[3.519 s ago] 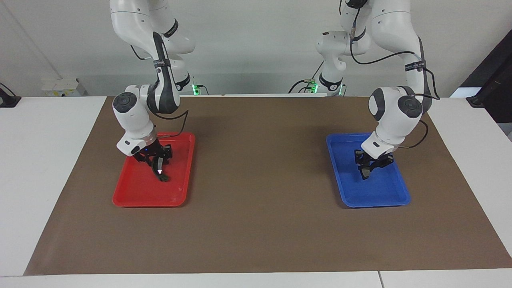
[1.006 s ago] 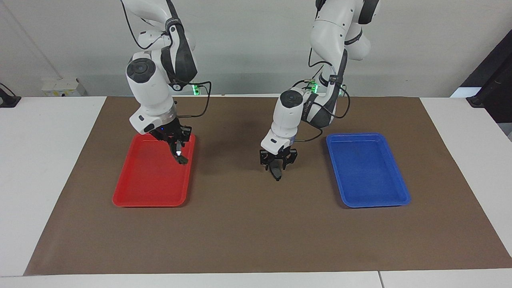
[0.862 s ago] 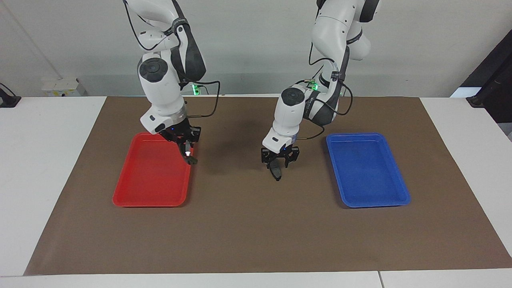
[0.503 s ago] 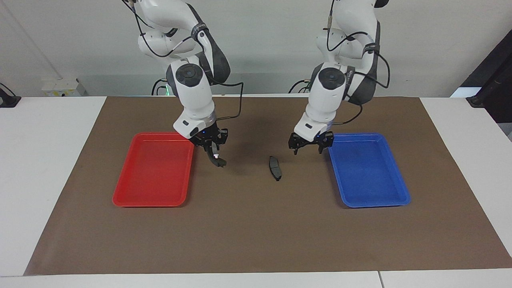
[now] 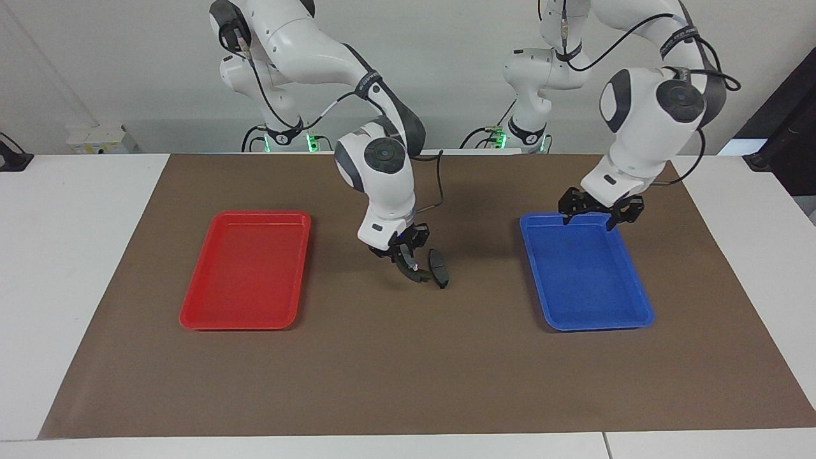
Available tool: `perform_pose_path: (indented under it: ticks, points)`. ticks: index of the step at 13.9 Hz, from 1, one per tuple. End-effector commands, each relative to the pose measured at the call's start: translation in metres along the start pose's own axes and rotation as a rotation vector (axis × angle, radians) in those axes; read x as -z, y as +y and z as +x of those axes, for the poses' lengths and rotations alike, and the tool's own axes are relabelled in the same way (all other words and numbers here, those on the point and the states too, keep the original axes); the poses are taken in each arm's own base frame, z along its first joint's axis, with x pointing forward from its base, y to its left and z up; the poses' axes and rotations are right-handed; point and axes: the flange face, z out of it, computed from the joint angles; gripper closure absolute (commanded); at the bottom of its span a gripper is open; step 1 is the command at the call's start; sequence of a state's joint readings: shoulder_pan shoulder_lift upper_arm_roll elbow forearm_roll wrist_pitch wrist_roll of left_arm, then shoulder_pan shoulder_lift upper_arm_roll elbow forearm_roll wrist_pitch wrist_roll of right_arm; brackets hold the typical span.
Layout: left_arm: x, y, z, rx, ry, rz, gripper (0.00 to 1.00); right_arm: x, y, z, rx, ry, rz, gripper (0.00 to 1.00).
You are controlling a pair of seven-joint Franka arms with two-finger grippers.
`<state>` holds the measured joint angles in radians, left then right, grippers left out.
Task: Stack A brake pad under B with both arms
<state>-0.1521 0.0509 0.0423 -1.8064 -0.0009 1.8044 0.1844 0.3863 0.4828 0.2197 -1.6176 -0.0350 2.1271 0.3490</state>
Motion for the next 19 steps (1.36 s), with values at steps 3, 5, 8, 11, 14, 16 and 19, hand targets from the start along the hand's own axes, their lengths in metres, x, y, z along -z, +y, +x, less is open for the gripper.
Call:
perform_pose_path:
  ticks: [3,5,8,11,14,16,19]
  points:
    - [0.052,-0.069,-0.037,-0.036,-0.017,-0.016,0.01,-0.028,-0.033,0.008,0.062,0.035,-0.002,1.0]
    - [0.075,-0.078,-0.039,-0.024,-0.01,-0.014,0.01,-0.042,-0.042,0.01,0.059,0.036,0.007,1.0]
    - [0.105,-0.078,-0.041,-0.024,-0.015,-0.012,0.01,-0.049,-0.054,0.012,0.024,0.038,0.013,1.0]
    - [0.106,-0.078,-0.041,-0.012,-0.045,-0.029,0.01,-0.051,-0.054,0.012,-0.009,0.038,0.016,1.0]
    - [0.096,-0.076,-0.045,-0.008,-0.061,-0.035,0.01,-0.063,-0.053,0.015,-0.049,0.047,0.007,1.0]
    - [0.092,-0.075,-0.048,0.03,-0.074,-0.04,0.01,-0.061,-0.052,0.018,-0.058,0.048,0.001,1.0]
    - [0.09,-0.073,-0.05,0.085,-0.076,-0.041,0.01,-0.06,-0.062,0.015,-0.049,0.058,0.01,0.91]
